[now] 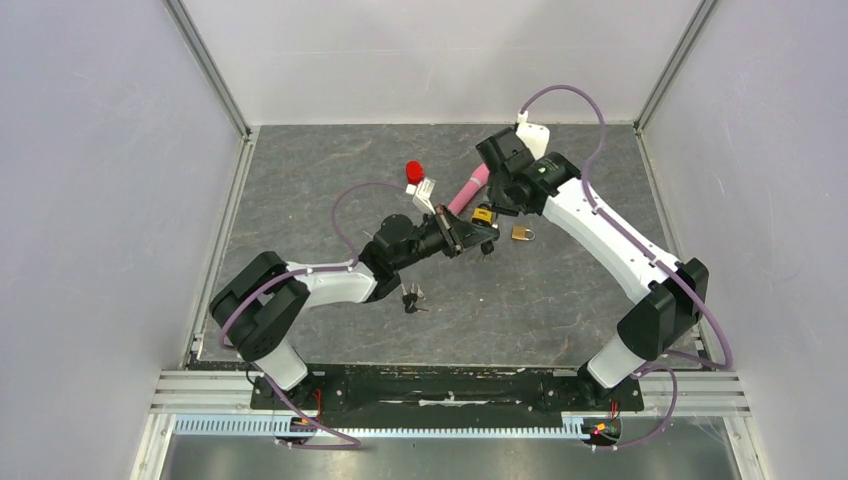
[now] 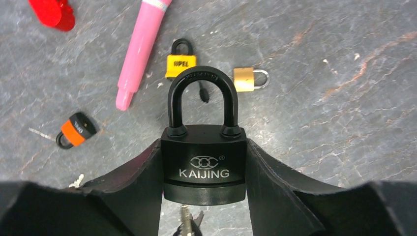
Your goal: Unlock with the key
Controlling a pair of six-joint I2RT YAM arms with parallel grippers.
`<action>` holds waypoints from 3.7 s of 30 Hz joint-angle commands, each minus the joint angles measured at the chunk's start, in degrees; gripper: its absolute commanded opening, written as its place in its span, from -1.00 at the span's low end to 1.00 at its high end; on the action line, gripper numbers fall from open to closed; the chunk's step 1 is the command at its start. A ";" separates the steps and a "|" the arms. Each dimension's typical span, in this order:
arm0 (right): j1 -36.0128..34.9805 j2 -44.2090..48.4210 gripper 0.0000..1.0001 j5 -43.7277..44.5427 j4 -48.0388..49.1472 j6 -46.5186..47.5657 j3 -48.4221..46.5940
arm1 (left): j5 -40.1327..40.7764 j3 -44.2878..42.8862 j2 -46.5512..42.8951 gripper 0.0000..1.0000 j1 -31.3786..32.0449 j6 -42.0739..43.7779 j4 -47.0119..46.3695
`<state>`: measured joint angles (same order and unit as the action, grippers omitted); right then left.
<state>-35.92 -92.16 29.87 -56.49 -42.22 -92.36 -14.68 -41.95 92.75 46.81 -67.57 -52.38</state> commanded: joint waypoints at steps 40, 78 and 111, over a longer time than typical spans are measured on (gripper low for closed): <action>6.04 7.50 -1.00 -4.54 9.29 0.91 2.60 | -9.46 -12.37 9.49 -0.95 -1.46 -4.16 -2.21; 6.06 9.18 -1.00 -5.39 10.27 1.22 4.14 | -8.47 -11.13 8.19 -0.95 -2.02 -3.39 -2.00; 6.08 10.14 -1.00 -8.19 12.63 2.72 5.96 | -2.90 -7.85 5.38 -0.96 -2.60 -4.54 -4.21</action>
<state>-29.78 -85.21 21.58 -47.13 -39.07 -85.86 -22.09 -51.11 100.95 44.60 -71.00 -53.34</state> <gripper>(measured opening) 0.549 0.044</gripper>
